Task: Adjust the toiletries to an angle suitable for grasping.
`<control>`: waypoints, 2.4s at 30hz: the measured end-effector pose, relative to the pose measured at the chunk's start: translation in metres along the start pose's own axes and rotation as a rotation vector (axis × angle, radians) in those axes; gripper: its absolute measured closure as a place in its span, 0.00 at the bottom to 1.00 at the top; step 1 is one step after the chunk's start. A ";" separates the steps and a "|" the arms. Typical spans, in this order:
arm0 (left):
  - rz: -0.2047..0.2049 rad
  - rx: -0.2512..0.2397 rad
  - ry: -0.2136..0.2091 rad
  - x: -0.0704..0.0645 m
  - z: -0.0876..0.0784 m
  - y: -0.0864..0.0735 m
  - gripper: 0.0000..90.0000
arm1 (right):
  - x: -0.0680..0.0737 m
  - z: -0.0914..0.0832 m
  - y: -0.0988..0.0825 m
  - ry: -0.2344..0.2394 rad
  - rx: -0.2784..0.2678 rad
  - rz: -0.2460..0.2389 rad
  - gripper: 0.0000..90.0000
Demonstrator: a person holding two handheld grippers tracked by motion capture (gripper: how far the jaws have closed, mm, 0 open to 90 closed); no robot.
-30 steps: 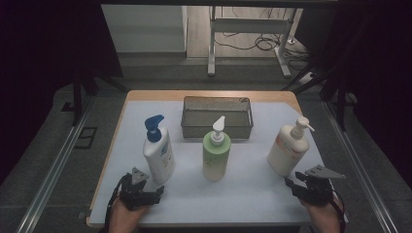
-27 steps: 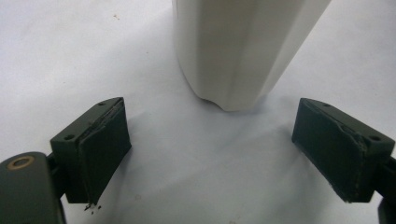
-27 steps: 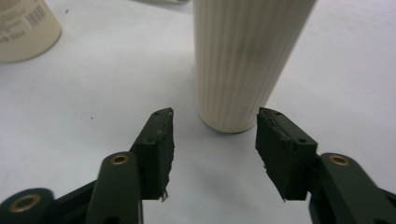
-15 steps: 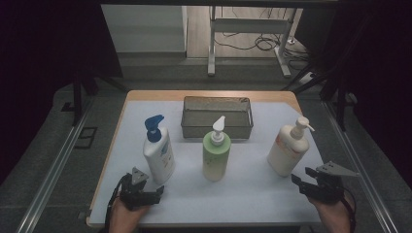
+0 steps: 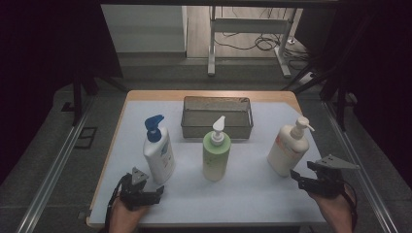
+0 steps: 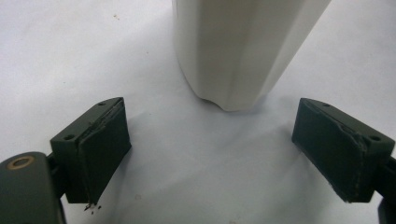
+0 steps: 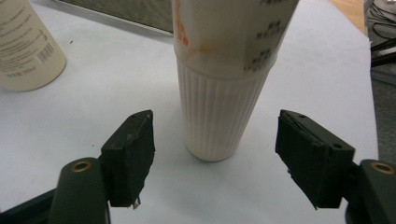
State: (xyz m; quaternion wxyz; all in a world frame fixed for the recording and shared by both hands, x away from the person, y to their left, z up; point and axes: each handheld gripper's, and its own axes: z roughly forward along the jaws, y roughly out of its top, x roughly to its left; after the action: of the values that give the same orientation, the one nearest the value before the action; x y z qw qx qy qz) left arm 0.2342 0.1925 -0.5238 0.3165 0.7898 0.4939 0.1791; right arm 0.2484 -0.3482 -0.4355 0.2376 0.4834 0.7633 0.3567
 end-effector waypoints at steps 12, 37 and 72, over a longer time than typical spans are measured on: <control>0.001 0.001 0.000 0.000 0.000 0.000 0.12 | -0.002 0.008 0.023 0.002 -0.016 -0.016 0.25; 0.002 0.002 0.000 0.000 0.000 0.000 0.12 | -0.001 0.038 0.056 -0.008 -0.043 -0.004 0.31; 0.002 0.001 0.001 0.000 0.000 0.000 0.12 | 0.009 0.020 0.089 0.043 -0.051 0.006 0.41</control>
State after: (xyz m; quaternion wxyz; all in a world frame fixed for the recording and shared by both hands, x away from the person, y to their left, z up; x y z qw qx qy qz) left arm 0.2343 0.1925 -0.5237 0.3157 0.7903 0.4935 0.1795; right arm 0.3090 -0.3091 -0.3796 0.2324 0.4718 0.7575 0.3868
